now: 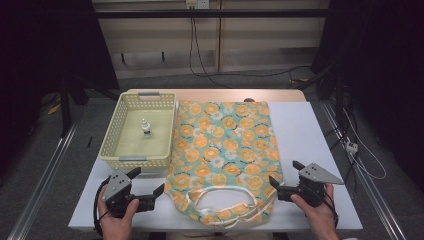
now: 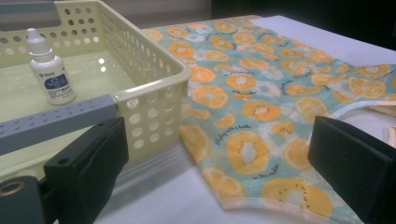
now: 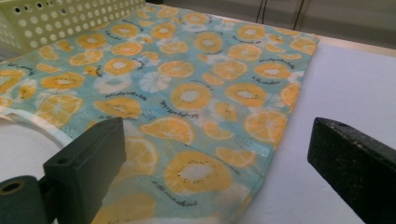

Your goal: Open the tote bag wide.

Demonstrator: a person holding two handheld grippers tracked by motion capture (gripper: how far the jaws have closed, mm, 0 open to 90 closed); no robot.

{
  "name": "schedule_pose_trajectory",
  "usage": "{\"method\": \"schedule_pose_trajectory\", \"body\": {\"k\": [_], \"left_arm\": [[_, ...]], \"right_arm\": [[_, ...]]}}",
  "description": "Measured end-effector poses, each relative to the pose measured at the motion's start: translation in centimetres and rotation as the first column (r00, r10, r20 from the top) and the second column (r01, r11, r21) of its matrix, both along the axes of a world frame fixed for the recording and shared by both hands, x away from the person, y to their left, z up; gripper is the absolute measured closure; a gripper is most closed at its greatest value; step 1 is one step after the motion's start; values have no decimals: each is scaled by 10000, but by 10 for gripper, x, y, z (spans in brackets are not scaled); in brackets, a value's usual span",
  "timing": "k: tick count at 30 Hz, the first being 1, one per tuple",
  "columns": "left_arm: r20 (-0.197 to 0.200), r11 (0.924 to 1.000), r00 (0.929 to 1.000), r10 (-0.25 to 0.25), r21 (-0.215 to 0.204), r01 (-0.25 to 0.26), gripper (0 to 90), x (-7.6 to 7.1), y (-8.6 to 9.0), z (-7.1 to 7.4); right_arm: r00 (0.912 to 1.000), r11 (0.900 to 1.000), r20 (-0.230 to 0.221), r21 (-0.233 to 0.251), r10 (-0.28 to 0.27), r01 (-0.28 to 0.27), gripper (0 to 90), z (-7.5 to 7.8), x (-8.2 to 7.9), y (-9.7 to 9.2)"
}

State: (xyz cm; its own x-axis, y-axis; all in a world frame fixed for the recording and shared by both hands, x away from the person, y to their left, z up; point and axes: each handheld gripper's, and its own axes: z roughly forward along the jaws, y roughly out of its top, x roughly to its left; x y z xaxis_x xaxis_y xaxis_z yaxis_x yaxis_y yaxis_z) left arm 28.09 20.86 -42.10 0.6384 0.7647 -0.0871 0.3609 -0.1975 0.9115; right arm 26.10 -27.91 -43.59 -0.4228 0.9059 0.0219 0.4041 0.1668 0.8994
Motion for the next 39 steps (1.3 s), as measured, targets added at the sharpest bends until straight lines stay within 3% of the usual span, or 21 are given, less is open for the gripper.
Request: {"method": "schedule_pose_trajectory", "body": {"k": [9,21,24,29,30,31,35,37,39], "left_arm": [[-7,10000,10000,-56,25,56,50,0,0,0],[87,9998,9998,-168,51,167,50,-2,2,1],[79,9998,9998,-166,59,165,50,-1,1,1],[53,9998,9998,-207,66,207,50,-1,-1,0],[62,9998,9998,-199,34,199,50,0,-1,1],[27,9998,9998,-181,-6,181,50,0,-1,0],[27,9996,9996,-284,79,283,50,1,-2,0],[27,9996,9996,-269,79,269,50,1,-1,0],[56,9996,9996,-275,73,275,50,1,-1,0]], "right_arm": [[9969,9974,-407,-223,670,-680,68,4,3,11],[9811,9834,-807,-310,1758,-1787,68,9,9,36],[9715,9744,-856,-227,2209,-2235,67,11,11,43],[9503,9575,-1320,-231,2821,-2874,66,13,13,55],[9503,9575,-1320,-231,2821,-2874,66,13,13,55],[9345,9456,-1674,-328,3141,-3237,66,14,14,61],[9014,9197,-2178,-376,3742,-3909,67,18,12,71],[8925,9105,-2284,-524,3890,-4102,68,19,10,77],[8912,9022,-2180,-833,3979,-4232,70,20,7,85]]}}
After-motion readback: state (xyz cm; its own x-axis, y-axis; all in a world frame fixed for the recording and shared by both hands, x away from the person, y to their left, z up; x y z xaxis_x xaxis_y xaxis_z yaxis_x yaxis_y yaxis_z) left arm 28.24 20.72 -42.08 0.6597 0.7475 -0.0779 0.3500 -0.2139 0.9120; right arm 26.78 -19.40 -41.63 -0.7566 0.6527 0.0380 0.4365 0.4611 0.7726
